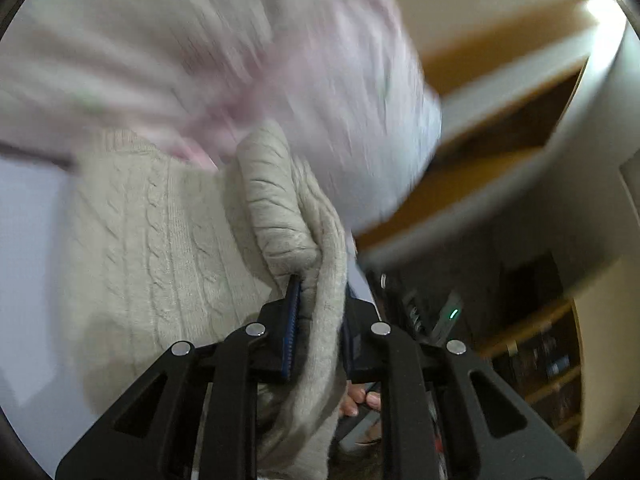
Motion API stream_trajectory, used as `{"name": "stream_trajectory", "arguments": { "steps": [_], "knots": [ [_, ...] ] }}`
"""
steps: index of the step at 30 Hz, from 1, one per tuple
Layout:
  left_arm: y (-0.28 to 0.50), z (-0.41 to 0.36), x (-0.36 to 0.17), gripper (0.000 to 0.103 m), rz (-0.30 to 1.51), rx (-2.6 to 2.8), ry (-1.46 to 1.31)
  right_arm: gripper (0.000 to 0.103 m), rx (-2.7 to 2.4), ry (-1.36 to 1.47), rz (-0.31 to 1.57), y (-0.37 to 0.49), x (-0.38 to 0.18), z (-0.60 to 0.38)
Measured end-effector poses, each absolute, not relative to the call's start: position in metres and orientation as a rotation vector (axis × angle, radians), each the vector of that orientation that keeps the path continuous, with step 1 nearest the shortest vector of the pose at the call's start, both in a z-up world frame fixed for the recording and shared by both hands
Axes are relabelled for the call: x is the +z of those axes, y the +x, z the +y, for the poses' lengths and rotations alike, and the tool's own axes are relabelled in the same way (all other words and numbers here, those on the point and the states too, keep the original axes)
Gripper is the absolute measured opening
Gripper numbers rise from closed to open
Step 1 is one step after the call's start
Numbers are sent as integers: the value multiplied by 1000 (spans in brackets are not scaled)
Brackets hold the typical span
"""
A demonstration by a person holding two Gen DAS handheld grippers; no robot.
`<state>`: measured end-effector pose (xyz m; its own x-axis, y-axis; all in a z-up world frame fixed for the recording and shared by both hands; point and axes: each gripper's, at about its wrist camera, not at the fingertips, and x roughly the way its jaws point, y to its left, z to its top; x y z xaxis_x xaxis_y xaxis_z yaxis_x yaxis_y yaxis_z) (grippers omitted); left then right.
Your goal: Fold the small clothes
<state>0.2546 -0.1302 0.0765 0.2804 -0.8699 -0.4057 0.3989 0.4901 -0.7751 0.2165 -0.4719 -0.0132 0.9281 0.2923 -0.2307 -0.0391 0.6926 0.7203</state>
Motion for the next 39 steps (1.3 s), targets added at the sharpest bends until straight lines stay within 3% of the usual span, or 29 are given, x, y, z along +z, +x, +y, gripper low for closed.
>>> {"name": "stream_trajectory", "arguments": {
  "steps": [4, 6, 8, 9, 10, 14, 18, 22, 25, 27, 29, 30, 31, 35, 37, 39],
  "knots": [
    [270, -205, 38, 17, 1109, -1033, -599, 80, 161, 774, 385, 220, -15, -487],
    [268, -196, 45, 19, 1062, -1099, -688, 90, 196, 793, 428, 225, -19, -494],
    [260, -166, 66, 35, 930, -1088, -661, 95, 256, 820, 496, 233, -24, -496],
    [256, -146, 73, 54, 875, -1023, -625, 95, 290, 825, 545, 239, -27, -495],
    [251, -123, 77, 65, 835, -925, -579, 95, 320, 830, 606, 246, -32, -493],
    [255, -64, 52, 65, 890, -636, -448, 95, 345, 791, 800, 264, -48, -473],
    [259, -62, 14, 65, 1027, -586, -449, 96, 354, 690, 874, 271, -54, -447],
    [258, -69, -1, 77, 1046, -596, -413, 99, 351, 647, 865, 268, -55, -437],
    [263, -93, -10, 83, 1069, -607, -408, 87, 355, 607, 859, 266, -55, -428],
    [263, -100, -12, 82, 1040, -613, -396, 45, 349, 570, 869, 267, -58, -420],
    [266, -99, -12, 64, 1045, -611, -391, 40, 407, 628, 873, 269, -63, -418],
    [267, -94, -11, 49, 1045, -626, -412, 38, 425, 625, 854, 265, -60, -416],
    [263, -83, -6, 41, 1038, -652, -435, 38, 462, 643, 835, 261, -58, -415],
    [238, -40, 22, 40, 973, -636, -358, 36, 678, 689, 822, 254, -52, -380],
    [233, -23, 24, 47, 960, -572, -298, 43, 688, 608, 871, 258, -55, -346],
    [234, -7, 16, 56, 976, -485, -263, 64, 593, 485, 897, 261, -55, -325]
  ]
}}
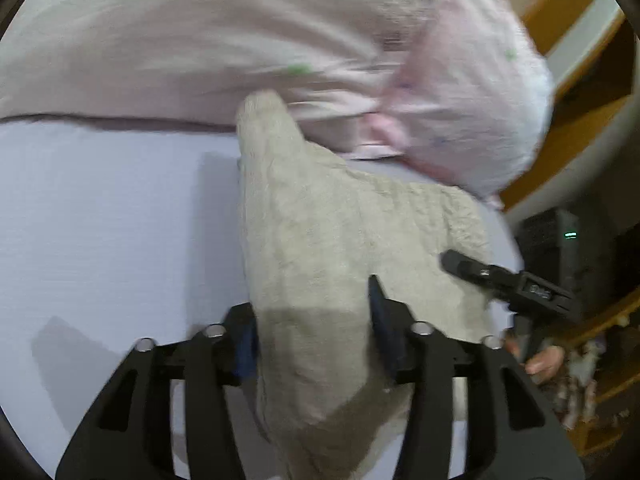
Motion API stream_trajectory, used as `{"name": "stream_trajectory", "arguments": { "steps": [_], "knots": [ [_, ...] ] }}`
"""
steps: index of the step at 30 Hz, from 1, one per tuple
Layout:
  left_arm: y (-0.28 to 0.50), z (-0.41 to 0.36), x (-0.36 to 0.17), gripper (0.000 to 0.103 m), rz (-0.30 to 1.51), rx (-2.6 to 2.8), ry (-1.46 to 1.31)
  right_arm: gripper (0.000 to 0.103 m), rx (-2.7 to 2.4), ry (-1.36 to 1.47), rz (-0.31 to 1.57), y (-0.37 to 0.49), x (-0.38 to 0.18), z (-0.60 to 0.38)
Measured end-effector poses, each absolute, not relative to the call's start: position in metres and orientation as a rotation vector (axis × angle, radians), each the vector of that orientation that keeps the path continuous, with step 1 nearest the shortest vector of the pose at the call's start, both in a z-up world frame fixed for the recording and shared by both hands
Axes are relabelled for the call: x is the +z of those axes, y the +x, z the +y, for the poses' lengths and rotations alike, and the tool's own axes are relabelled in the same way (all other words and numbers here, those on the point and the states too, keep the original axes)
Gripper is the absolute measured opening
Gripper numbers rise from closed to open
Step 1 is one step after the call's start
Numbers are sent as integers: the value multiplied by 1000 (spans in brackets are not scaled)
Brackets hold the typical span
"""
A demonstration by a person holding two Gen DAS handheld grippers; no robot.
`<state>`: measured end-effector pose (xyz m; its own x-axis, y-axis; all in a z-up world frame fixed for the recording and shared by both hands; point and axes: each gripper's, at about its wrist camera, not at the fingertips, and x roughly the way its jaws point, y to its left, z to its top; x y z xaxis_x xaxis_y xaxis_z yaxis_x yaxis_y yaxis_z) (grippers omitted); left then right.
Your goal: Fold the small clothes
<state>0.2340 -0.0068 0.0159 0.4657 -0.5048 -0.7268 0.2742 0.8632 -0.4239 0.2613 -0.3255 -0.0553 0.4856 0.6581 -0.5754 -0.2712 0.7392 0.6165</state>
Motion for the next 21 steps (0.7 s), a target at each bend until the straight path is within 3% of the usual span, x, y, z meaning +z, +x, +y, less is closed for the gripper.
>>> {"name": "stream_trajectory", "arguments": {
  "steps": [2, 5, 7, 8, 10, 11, 16, 20, 21],
  "knots": [
    [226, 11, 17, 58, 947, -426, -282, 69, 476, 423, 877, 255, -49, -328],
    [205, 19, 37, 64, 815, -385, -256, 69, 427, 477, 694, 219, -25, -350],
    [191, 17, 49, 68, 748, -407, -248, 68, 456, 425, 690, 206, -18, -340],
    [182, 10, 54, 68, 716, -444, -233, 63, 460, 391, 707, 204, -19, -335],
    [175, -7, 54, 71, 708, -498, -196, 23, 467, 285, 766, 207, -25, -313],
    [175, -16, 50, 71, 722, -516, -171, 13, 429, 220, 788, 211, -28, -301],
    [182, -41, 24, 70, 791, -538, -105, 9, 359, 287, 670, 219, -6, -323],
    [183, -57, 21, 69, 780, -539, -43, 10, 270, 222, 785, 250, -33, -313],
    [182, -57, 21, 69, 778, -533, -29, 14, 267, 199, 766, 248, -34, -314]
  ]
}}
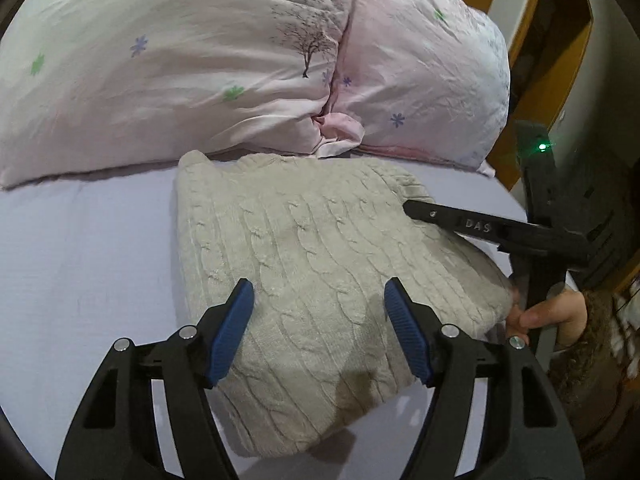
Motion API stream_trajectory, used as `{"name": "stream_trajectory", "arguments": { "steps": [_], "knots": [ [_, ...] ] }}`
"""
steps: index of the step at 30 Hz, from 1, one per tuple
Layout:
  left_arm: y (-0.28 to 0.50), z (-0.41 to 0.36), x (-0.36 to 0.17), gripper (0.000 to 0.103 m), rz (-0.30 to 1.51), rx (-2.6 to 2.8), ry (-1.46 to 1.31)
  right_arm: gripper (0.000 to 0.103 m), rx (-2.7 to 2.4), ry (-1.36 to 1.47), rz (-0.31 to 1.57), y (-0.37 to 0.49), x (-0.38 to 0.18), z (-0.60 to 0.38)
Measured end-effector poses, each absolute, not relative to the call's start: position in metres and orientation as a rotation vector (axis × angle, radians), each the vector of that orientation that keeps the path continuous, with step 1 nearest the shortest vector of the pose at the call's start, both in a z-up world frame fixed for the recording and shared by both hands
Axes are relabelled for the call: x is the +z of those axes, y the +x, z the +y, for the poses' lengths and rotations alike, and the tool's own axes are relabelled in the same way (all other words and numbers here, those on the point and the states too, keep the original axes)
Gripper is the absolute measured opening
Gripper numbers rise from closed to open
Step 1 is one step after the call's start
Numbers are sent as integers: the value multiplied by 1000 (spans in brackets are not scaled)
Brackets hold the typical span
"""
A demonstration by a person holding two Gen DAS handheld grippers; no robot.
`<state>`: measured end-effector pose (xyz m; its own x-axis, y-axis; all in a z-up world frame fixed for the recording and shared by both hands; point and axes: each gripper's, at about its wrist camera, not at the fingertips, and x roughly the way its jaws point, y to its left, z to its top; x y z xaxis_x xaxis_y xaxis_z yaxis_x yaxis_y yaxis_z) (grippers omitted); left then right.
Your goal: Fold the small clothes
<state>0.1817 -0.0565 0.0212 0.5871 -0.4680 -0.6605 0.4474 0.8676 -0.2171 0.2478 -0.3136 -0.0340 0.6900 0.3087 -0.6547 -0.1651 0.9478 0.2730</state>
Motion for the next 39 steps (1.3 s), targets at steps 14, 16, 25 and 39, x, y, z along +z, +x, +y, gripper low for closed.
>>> {"name": "stream_trajectory", "arguments": {
  "steps": [14, 16, 25, 39],
  "knots": [
    [121, 8, 15, 100, 765, -276, -14, 40, 403, 227, 788, 165, -37, -302],
    [115, 6, 9, 102, 787, -240, 5, 55, 404, 270, 771, 152, -25, -308],
    [103, -14, -16, 102, 836, -156, 115, 101, 172, 151, 582, 66, -16, -317],
    [111, -28, -28, 102, 888, -182, 126, 101, 110, -49, 842, 103, -72, -256]
  ]
}}
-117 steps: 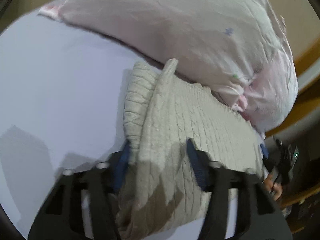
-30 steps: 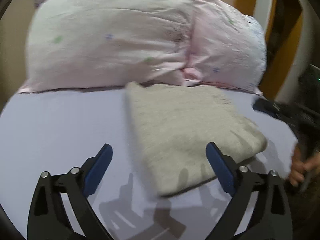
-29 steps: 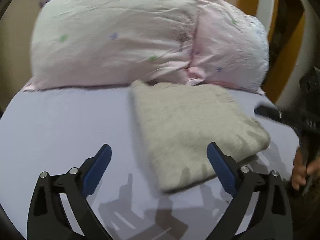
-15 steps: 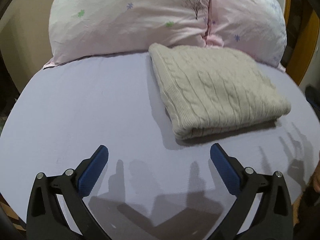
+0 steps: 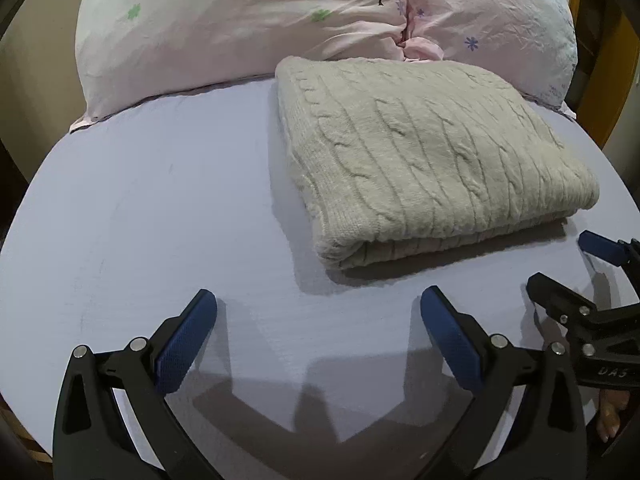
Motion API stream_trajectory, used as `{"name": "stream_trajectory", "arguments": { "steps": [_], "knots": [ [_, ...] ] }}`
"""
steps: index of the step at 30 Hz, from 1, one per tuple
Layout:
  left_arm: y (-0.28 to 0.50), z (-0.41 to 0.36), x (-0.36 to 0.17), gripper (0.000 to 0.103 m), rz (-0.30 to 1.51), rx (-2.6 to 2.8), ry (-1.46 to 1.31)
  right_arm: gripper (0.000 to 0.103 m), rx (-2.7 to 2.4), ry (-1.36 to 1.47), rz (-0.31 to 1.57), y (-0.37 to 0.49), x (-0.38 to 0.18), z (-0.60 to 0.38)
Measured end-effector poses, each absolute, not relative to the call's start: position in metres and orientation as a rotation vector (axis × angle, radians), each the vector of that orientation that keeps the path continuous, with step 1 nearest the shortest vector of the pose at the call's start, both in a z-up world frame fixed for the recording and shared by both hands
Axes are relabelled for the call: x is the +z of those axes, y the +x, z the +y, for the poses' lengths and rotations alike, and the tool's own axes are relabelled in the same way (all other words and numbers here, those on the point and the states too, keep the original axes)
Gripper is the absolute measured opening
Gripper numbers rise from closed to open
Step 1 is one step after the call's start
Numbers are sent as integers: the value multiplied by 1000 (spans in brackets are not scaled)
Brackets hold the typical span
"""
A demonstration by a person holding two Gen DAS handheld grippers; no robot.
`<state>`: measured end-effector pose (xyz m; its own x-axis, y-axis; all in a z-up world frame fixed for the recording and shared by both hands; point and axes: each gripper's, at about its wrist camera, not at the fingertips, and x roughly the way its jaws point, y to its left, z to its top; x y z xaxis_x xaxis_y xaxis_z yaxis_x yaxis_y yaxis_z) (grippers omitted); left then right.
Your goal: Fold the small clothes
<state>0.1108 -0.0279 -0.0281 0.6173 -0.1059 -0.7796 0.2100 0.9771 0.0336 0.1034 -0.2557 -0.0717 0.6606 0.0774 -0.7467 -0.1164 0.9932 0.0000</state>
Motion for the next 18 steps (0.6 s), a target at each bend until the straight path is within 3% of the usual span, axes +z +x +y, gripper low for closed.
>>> {"name": "stream_trajectory", "arguments": {
  "steps": [18],
  "knots": [
    [111, -28, -26, 102, 886, -190, 130, 101, 101, -46, 837, 106, -74, -255]
  ]
}}
